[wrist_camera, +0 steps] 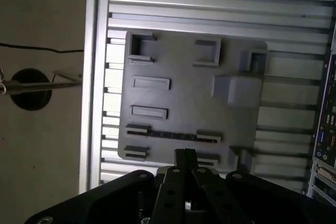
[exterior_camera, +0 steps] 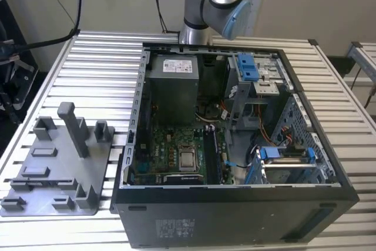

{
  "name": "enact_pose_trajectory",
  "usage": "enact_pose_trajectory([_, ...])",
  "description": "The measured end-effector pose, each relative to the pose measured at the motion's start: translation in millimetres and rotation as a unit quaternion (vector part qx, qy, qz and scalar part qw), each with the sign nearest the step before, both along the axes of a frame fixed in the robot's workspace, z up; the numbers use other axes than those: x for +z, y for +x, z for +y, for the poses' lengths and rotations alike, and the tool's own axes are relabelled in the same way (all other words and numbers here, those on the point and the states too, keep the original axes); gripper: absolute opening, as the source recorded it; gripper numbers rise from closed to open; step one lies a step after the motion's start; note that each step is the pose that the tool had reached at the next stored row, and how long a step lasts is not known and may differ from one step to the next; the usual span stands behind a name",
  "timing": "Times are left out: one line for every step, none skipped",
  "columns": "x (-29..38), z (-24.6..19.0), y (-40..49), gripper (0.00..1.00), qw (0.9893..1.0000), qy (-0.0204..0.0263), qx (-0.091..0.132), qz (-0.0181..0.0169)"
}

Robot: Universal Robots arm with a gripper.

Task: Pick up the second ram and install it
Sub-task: 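Pick up the second ram and move it above second insertion slot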

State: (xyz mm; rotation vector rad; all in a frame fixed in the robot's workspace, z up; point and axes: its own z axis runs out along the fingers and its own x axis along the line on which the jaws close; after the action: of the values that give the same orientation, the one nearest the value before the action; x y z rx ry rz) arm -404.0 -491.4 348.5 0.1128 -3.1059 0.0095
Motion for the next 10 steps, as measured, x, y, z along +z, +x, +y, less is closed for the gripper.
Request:
enact_pose_trajectory([0.0, 0.0, -0.1, 0.11, 1.0, 0.0, 0.002, 0.0])
enact_pose_trajectory([-0.1, 0.0, -0.1, 0.11, 1.0, 0.0003, 0.003, 0.0])
enact_pose_trajectory([-0.7, -0.1, -0.2, 0.11, 1.0, 0.0007, 0.004, -0.0001])
enact_pose_trajectory([-1.1, 0.0, -0.3, 0.11, 1.0, 0.0011, 0.004, 0.0])
enact_pose_trajectory([-0.9, -0.1, -0.2, 0.11, 1.0, 0.0017, 0.005, 0.0002])
enact_pose_trajectory([-0.9, -0.1, -0.2, 0.11, 1.0, 0.0026, 0.006, 0.0002])
enact_pose_trajectory([-1.1, -0.1, -0.2, 0.11, 1.0, 0.0034, 0.006, 0.0])
enact_pose_trajectory([-1.1, -0.2, -0.2, 0.11, 1.0, 0.0041, 0.007, 0.0])
enact_pose_trajectory([-1.2, -0.3, -0.2, 0.11, 1.0, 0.0048, 0.008, 0.0])
enact_pose_trajectory([-1.1, -0.4, -0.2, 0.11, 0.9999, 0.0052, 0.009, 0.0])
